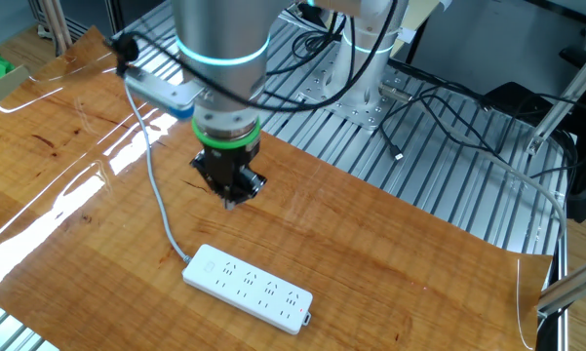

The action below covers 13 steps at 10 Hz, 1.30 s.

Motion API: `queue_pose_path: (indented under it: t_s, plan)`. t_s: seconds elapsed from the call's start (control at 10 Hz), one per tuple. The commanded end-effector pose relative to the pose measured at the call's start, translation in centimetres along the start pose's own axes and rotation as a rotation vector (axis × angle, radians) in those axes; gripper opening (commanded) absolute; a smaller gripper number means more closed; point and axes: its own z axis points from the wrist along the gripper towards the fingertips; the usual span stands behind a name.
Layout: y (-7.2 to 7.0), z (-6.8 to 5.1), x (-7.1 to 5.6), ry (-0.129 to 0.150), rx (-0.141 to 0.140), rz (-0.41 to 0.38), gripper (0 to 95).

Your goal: Turn off the power strip by pressing the button

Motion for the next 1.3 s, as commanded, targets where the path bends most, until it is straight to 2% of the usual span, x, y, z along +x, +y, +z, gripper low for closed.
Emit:
queue_pose_path:
  t_s: [0.1,0.4,0.9,1.3]
  plan:
    - [0.0,0.4,-0.5,-0.003,-0.001,0.001,0.0]
    - [-0.3,1.2,-1.6,-0.005,-0.01,0.004,0.0]
    - [-0.4,2.0,-3.4,-0.011,-0.014,-0.004,0.0]
    - [-0.2,3.0,-4.1,-0.017,-0.019,0.006,0.0]
